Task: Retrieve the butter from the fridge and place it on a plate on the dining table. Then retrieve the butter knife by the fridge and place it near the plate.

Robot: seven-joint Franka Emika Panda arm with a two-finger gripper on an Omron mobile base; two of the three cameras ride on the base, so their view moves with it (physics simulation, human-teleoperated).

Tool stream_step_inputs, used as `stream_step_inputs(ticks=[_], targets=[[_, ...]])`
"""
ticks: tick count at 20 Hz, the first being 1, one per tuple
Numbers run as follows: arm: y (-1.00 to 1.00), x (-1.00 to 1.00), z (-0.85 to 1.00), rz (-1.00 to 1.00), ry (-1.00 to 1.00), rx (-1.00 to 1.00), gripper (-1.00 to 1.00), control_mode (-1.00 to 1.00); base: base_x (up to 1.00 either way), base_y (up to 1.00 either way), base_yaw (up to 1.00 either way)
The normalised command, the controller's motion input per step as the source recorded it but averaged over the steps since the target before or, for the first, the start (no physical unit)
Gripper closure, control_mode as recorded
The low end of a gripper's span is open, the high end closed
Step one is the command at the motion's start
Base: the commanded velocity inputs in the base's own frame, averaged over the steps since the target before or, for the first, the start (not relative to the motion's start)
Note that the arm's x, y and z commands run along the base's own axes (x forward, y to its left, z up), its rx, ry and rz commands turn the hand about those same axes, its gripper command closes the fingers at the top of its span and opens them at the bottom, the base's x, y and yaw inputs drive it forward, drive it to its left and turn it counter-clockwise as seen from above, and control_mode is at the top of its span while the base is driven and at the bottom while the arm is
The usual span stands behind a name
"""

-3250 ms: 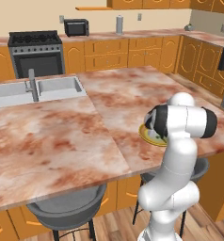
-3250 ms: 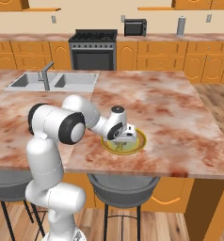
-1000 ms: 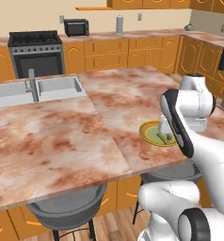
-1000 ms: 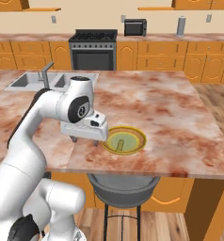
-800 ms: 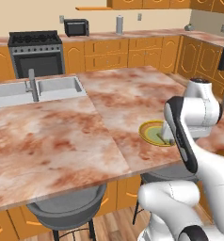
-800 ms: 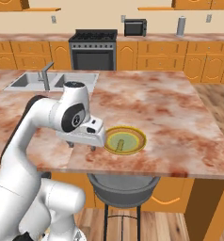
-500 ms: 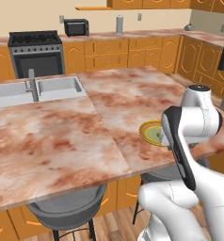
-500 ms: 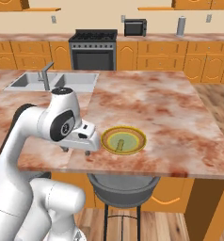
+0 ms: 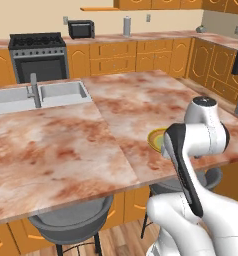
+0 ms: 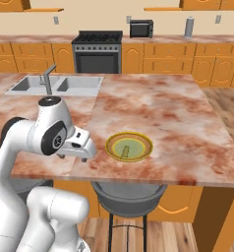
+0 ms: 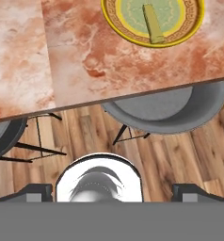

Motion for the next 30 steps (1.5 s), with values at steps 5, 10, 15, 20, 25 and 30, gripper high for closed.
stream_step_inputs(ticks=[5, 10, 15, 20, 25, 30], targets=[[0.00, 0.03, -0.06, 0.00, -0.01, 0.02, -1.00, -1.00, 0.00, 0.00, 0.00], [0.00, 0.00, 0.00, 0.00, 0.00, 0.00, -1.00, -1.00, 0.00, 0.00, 0.00], [0.00, -0.01, 0.00, 0.00, 0.00, 0.00, -1.00, 1.00, -0.07, -0.01, 0.00], [0.00, 0.00, 0.00, 0.00, 0.00, 0.00, -1.00, 1.00, -0.57, -0.34, 0.00], [0.00, 0.00, 0.00, 0.00, 0.00, 0.00, -1.00, 1.00, -0.21, -0.84, 0.00], [0.00, 0.00, 0.00, 0.00, 0.00, 0.00, -1.00, 1.00, -0.08, -0.84, -0.57]])
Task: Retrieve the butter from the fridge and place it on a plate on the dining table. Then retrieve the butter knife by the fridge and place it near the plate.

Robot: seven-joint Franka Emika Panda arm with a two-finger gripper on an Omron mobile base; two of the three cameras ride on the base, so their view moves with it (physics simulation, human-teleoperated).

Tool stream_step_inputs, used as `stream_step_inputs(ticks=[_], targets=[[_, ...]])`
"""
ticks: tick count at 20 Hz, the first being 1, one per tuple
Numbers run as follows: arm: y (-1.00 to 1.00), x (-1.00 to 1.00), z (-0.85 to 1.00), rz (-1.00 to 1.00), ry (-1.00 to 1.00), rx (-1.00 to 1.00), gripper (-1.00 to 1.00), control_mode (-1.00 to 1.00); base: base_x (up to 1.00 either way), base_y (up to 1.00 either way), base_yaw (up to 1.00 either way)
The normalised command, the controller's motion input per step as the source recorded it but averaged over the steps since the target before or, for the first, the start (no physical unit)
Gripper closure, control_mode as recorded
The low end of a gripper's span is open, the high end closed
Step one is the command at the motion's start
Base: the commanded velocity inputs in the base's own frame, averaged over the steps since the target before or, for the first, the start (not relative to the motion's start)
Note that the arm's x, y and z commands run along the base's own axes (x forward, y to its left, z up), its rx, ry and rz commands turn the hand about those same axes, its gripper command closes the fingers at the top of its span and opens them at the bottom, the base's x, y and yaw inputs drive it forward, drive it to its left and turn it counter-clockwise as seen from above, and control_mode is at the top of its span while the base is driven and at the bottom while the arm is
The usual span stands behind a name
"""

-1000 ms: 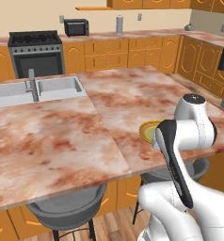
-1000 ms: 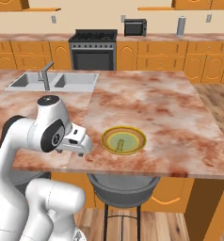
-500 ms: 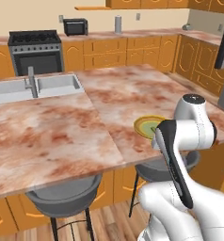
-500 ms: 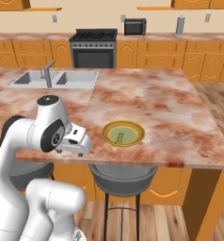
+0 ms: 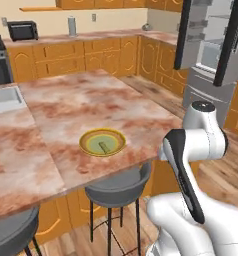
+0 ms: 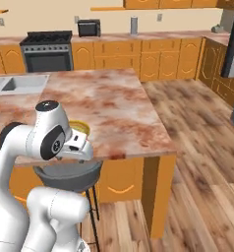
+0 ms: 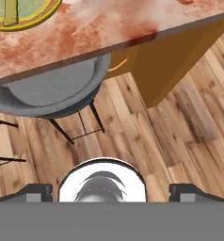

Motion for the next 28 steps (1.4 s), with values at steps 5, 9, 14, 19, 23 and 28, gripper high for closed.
stream_step_inputs(ticks=[5, 9, 14, 19, 23, 28], targets=[[0.00, 0.00, 0.00, 0.00, 0.00, 0.00, -1.00, 1.00, 0.05, -0.54, -0.84], [0.00, 0.00, 0.00, 0.00, 0.00, 0.00, -1.00, 1.00, 0.00, -0.26, -0.91], [0.00, 0.00, 0.00, 0.00, 0.00, 0.00, -1.00, 1.00, 0.04, -0.22, -0.91], [0.00, 0.00, 0.00, 0.00, 0.00, 0.00, -1.00, 1.00, 0.59, -0.09, -0.36], [0.00, 0.00, 0.00, 0.00, 0.00, 0.00, -1.00, 1.00, 0.66, -0.62, 0.60], [0.00, 0.00, 0.00, 0.00, 0.00, 0.00, -1.00, 1.00, 0.58, -0.64, 0.67]])
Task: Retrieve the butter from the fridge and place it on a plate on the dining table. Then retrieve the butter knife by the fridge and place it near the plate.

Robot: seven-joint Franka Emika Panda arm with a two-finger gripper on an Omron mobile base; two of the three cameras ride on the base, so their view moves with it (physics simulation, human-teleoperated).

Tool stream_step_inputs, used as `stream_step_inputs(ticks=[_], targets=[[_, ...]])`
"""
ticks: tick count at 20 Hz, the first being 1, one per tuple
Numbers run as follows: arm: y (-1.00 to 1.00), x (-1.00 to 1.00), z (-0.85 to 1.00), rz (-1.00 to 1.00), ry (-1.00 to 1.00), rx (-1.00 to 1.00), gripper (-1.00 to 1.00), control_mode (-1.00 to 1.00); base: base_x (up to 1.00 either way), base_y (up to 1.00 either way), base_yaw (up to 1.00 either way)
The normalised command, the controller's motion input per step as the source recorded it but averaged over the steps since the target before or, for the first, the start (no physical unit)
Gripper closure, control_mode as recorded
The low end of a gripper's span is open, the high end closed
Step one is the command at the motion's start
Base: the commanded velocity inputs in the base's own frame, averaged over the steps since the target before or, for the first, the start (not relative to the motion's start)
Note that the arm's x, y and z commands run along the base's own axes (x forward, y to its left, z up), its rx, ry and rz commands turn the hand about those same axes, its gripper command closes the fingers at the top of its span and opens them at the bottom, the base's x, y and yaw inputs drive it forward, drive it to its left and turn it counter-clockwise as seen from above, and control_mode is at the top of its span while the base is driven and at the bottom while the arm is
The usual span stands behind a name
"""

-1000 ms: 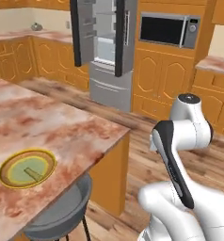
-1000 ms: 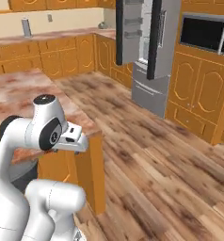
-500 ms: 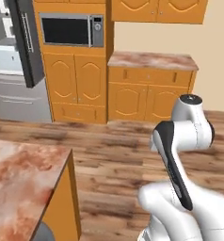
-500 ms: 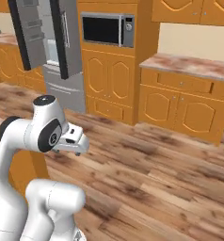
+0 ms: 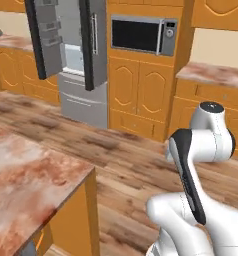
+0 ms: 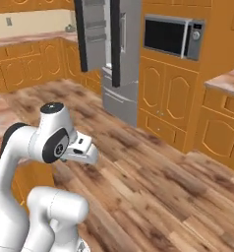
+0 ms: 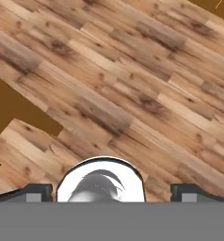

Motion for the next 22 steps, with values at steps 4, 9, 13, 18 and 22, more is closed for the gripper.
stream_step_inputs(ticks=[4, 9, 13, 18, 22], targets=[[0.00, 0.00, 0.00, 0.00, 0.00, 0.00, -1.00, 1.00, 0.00, -0.48, 0.86], [0.00, 0.00, 0.00, 0.00, 0.00, 0.00, -1.00, 1.00, 0.00, -0.45, 0.92], [0.00, 0.00, 0.00, 0.00, 0.00, 0.00, -1.00, 1.00, 0.05, -0.89, 0.59], [0.00, 0.00, 0.00, 0.00, 0.00, 0.00, -1.00, 1.00, 0.00, -1.00, 0.58], [0.00, 0.00, 0.00, 0.00, 0.00, 0.00, -1.00, 1.00, 0.05, -1.00, 0.42]])
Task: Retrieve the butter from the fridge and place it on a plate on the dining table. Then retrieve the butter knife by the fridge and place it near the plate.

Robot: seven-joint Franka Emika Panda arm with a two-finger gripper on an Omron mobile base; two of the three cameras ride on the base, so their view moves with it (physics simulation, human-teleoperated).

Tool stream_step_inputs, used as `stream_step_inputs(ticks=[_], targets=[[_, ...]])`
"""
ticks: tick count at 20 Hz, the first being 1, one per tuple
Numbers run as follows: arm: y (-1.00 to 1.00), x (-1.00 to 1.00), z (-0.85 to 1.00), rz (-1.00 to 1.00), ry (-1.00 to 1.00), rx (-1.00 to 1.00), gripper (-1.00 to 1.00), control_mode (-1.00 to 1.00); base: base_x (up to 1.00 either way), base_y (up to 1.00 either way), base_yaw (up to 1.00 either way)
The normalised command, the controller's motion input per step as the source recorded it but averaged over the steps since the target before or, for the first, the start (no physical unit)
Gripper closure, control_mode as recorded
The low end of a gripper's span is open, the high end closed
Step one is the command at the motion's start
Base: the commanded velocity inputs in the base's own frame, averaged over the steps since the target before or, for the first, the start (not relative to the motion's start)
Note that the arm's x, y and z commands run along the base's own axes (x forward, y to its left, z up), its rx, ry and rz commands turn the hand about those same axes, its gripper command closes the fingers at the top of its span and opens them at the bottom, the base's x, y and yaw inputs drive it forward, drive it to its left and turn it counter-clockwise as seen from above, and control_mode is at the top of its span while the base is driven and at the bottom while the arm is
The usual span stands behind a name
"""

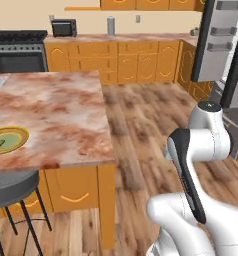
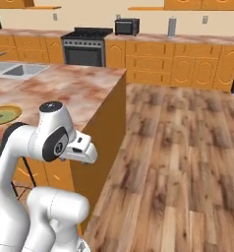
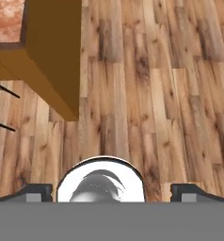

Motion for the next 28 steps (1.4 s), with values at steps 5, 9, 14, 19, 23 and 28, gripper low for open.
stream_step_inputs(ticks=[5, 9, 14, 19, 23, 28], targets=[[0.00, 0.00, 0.00, 0.00, 0.00, 0.00, -1.00, 1.00, 0.62, -0.89, -0.11], [0.00, 0.00, 0.00, 0.00, 0.00, 0.00, -1.00, 1.00, 0.98, -0.11, -0.36], [0.00, 0.00, 0.00, 0.00, 0.00, 0.00, -1.00, 1.00, 1.00, -0.22, -0.02], [0.00, 0.00, 0.00, 0.00, 0.00, 0.00, -1.00, 1.00, 1.00, -0.19, -0.02], [0.00, 0.00, 0.00, 0.00, 0.00, 0.00, -1.00, 1.00, 1.00, 0.13, -0.11], [0.00, 0.00, 0.00, 0.00, 0.00, 0.00, -1.00, 1.00, 1.00, 0.10, -0.20]])
